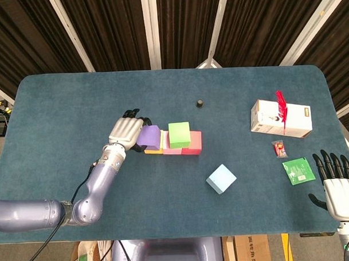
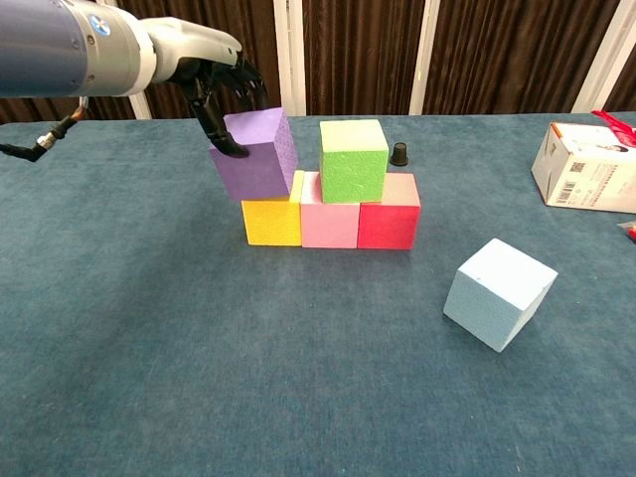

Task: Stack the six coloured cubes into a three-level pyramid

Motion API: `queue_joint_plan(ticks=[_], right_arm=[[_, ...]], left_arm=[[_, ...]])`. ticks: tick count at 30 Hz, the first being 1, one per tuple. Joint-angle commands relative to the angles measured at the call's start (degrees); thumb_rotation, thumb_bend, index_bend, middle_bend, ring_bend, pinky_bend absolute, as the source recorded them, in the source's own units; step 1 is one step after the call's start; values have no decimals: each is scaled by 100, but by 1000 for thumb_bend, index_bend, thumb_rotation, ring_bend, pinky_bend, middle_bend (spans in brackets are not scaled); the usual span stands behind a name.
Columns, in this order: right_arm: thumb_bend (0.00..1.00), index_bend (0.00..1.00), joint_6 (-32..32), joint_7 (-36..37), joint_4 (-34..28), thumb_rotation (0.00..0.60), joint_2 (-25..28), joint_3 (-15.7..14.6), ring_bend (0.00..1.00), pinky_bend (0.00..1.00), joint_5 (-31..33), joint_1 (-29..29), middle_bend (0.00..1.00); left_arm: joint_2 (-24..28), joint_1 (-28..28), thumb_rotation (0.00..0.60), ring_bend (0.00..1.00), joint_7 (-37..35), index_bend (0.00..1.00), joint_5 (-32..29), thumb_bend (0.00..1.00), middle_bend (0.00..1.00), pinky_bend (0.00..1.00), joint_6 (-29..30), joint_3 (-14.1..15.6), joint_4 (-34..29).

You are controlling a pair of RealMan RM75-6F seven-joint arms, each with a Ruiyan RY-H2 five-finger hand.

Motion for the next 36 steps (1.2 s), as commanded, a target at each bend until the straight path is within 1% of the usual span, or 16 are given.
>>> queue_joint_plan(ticks=[1,4,11,19,26,36], right_arm=[[129,0,-34,-31,-13,600,-5,9,0,0,37,3,27],[129,0,-57,-72,-26,600,-10,22,0,0,79,4,27],[129,0,-197,-104,13,600,-46,49,0,0,202,41,27],[130,0,-234,-155,32,600,-78,81,0,0,267,58,27],[129,0,-254,-169,28,600,-89,86,0,0,299,57,26],[129,0,-240,-135,24,600,-79,133,0,0,373,45,27]], left_arm=[[-33,-160,600,0,136,347,-254,383,310,0,-175,-39,160],[-34,-292,600,0,285,348,-474,384,311,0,-177,-62,228],[-20,-498,600,0,545,350,-847,384,310,0,50,-138,308],[-132,-664,600,0,738,359,-1016,384,310,0,138,-182,459],[-171,-811,600,0,953,362,-1273,384,310,0,176,-228,419],[-186,-879,600,0,1017,363,-1516,384,309,0,236,-314,393]])
